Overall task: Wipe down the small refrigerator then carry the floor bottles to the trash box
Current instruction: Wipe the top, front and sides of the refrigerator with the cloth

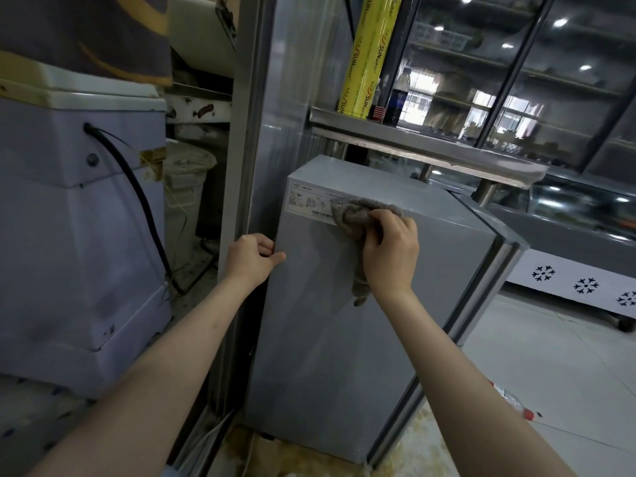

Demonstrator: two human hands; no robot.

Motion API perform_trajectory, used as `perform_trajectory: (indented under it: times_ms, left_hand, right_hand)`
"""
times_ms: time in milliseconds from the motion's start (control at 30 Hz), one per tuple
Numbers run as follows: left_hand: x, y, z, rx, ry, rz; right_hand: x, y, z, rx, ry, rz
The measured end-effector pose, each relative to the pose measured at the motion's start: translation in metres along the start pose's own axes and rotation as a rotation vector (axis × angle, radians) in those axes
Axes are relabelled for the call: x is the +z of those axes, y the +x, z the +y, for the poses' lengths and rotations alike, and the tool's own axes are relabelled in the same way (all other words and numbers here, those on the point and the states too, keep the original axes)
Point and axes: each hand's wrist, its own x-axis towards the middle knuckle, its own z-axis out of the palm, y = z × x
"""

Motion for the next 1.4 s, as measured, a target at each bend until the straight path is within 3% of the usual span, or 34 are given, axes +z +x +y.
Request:
perform_trajectory:
  times_ms: [467, 600, 867, 967, 1067, 1300, 1400]
  left_hand:
    - [0.000, -0.003, 0.003, -0.002, 0.025, 0.036]
    - [0.000, -0.007, 0.007, -0.022, 0.030, 0.041]
    - [0.002, -0.010, 0.010, -0.061, -0.014, 0.052]
    - [0.004, -0.010, 0.010, -0.064, -0.003, 0.061]
    - [0.003, -0.009, 0.011, -0.078, -0.021, 0.052]
    - [0.004, -0.011, 0.013, -0.090, -0.040, 0.050]
    - [0.005, -0.010, 0.011, -0.098, -0.048, 0.051]
  right_hand:
    - [0.005, -0.018, 0.013, -0.236, -0.095, -0.080]
    - [0.003, -0.024, 0.014, -0.193, -0.112, -0.165]
    - [0.002, -0.009, 0.012, -0.159, -0.083, -0.065]
    - [0.003, -0.038, 0.027, -0.256, -0.156, -0.189]
    - [0.001, -0.048, 0.031, -0.226, -0.181, -0.321]
    - [-0.014, 0.003, 0.014, -0.136, -0.071, -0.102]
    - [-0.012, -0.007, 0.018, -0.194, -0.101, -0.103]
